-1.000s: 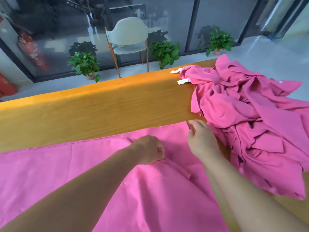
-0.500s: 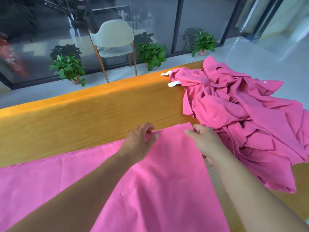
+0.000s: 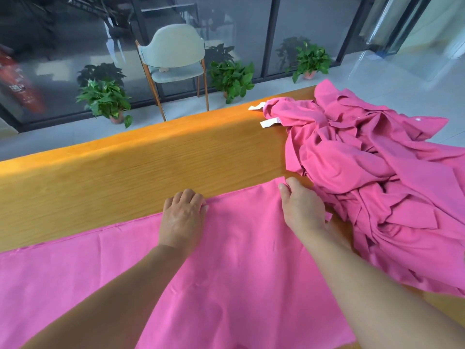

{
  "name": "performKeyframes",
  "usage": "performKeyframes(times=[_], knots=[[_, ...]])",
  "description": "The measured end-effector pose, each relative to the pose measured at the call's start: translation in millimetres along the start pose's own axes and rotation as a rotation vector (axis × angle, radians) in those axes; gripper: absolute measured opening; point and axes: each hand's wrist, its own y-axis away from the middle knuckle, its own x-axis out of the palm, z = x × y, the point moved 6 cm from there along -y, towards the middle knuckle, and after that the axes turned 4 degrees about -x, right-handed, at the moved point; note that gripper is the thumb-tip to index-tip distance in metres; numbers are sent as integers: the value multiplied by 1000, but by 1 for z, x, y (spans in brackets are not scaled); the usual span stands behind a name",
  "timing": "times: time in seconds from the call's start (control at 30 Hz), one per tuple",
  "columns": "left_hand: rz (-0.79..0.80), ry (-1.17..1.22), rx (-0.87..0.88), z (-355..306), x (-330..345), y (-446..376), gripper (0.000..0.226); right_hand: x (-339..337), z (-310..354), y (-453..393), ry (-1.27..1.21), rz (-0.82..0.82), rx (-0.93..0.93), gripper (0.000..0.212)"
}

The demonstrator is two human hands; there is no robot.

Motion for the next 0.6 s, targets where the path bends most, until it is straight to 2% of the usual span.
performKeyframes(times=[0.07,0.17,0.27,0.4,0.5,0.6], knots=[[-20,-9,-27,1,-1,-3,15,-3,2,-2,17,-37,-4,31],[2,1,-59,1,1,-8,22,6,1,-6,101,23,-12,32],[13,12,-59,1,3,-15,27,12,-1,-11,53,30,34,33],[13,-36,23,1,4,-21,43,15,-4,-18,14,37,95,34],[138,-58,-47,7,12,-30,35,20,-2,-25,110,107,120,37],[82,-97,-37,8,8,-30,27,20,1,-32,131,156,123,39]])
